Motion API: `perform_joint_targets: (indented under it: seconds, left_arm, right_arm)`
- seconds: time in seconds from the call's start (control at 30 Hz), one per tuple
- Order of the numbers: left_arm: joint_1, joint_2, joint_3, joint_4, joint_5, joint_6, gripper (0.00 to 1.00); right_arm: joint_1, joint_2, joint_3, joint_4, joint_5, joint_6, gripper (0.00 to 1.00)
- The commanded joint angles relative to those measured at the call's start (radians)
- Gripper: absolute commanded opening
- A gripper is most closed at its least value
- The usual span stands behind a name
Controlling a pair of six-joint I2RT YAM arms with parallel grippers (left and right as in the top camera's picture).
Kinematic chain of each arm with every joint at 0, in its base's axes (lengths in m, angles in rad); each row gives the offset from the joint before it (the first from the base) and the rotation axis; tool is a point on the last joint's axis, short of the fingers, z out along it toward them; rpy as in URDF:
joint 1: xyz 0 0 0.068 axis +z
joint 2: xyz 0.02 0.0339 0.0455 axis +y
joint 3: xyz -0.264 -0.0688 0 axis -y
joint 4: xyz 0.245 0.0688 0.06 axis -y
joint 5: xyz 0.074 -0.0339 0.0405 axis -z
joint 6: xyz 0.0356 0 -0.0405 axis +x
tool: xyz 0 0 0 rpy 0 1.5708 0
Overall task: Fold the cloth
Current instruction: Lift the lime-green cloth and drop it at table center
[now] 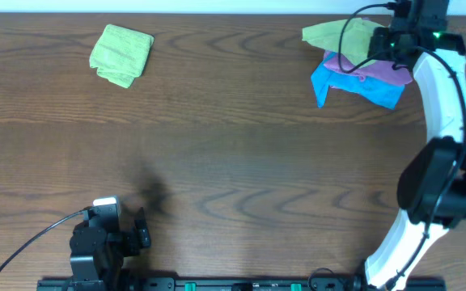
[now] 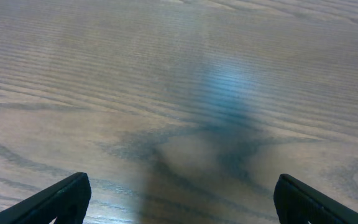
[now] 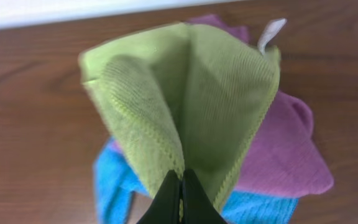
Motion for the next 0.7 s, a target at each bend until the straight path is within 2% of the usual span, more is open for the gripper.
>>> perform_joint_targets:
  seconds: [0.0,0.37,0.67]
  left_arm:
    - [0.000,-0.006,-0.015,-0.057,-0.011,0.022,0.95]
    - [0.000,-0.006,-0.015,-0.057,-0.010,0.022,0.95]
    - [0.000,-0.006,-0.015,-0.057,-0.011,0.022,0.96]
  right_arm:
    - [0.055,-0.118,0.032,-0.065,-0.013,-0.077,0.01]
    - [0.302,-0.381,0.032,-0.435,-0.014,-0.130,0.01]
    - [0.646,-0.511,0.032,-0.617,-0.114,-0.062,0.01]
